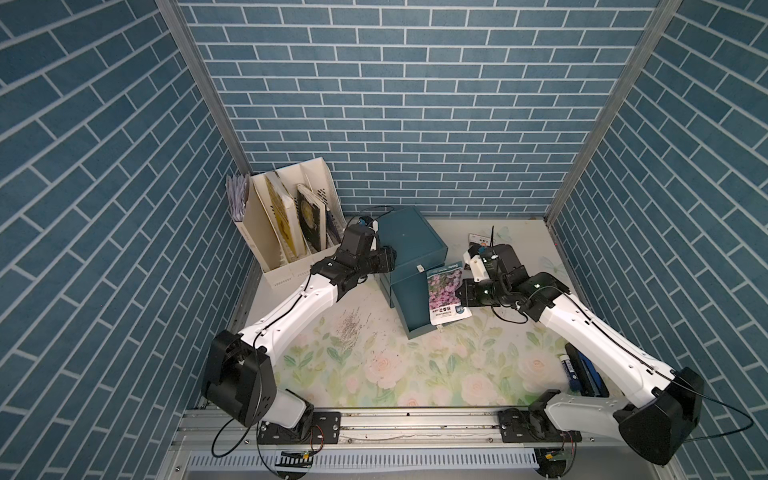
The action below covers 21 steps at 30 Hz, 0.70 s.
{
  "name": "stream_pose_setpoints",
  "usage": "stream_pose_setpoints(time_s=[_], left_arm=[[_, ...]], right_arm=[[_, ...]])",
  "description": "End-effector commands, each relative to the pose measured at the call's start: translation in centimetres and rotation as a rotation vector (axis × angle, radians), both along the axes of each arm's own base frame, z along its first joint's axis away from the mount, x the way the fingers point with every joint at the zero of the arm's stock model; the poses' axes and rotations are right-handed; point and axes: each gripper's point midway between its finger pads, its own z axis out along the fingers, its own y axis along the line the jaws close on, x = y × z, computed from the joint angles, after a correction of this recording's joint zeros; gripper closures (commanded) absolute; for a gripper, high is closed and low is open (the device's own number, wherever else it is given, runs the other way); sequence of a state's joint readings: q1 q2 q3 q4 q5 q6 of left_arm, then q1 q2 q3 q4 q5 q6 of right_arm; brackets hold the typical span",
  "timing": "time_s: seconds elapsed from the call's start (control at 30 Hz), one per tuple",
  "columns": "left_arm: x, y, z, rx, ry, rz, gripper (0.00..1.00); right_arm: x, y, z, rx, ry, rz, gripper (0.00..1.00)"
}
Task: Take the seed bags out of the drawer
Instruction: Pick up the seed packet from the drawer, then place the seed packet at the center of the board.
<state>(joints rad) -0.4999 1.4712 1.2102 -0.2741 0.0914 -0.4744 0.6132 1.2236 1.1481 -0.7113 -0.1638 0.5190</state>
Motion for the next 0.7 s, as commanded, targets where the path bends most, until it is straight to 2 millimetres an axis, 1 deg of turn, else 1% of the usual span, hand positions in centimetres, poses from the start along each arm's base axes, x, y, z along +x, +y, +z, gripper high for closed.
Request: stream_pose_setpoints(time_s=[0.0, 0.2, 0.33, 0.5, 0.57, 0.67], left_arm=[[-1.1, 0.5, -2.7, 0.074, 0.092, -0.014, 0.36], [-1.1, 0.5, -2.9, 0.073, 0.096, -0.014, 0.36], [-1.1, 0.4, -2.8, 0.074, 0.096, -0.015, 0.36], [-1.1, 0.4, -2.9, 0.075, 0.098, -0.017, 0.36], [-1.1, 0.4, -3.0, 0.074, 0.102, -0.017, 0.36], [-1.1, 0.4, -3.0, 0.072, 0.103, -0.017, 0.36]], right_arm=[[-0.8, -2.3, 0.1, -0.035, 0.01, -0.04, 1.0], [-0.4, -5.8, 0.9, -0.056, -0.006, -0.112, 1.0], [0.6, -8.0, 1.3, -0.071, -0.023, -0.163, 1.0], [2.9, -10.9, 1.7, -0.075, -0.062, -0.253, 1.0], [3.8, -11.9, 1.5, -0.064, -0.069, -0.291, 1.0], [5.3, -12.5, 0.7, -0.03, -0.07, -0.318, 1.0]])
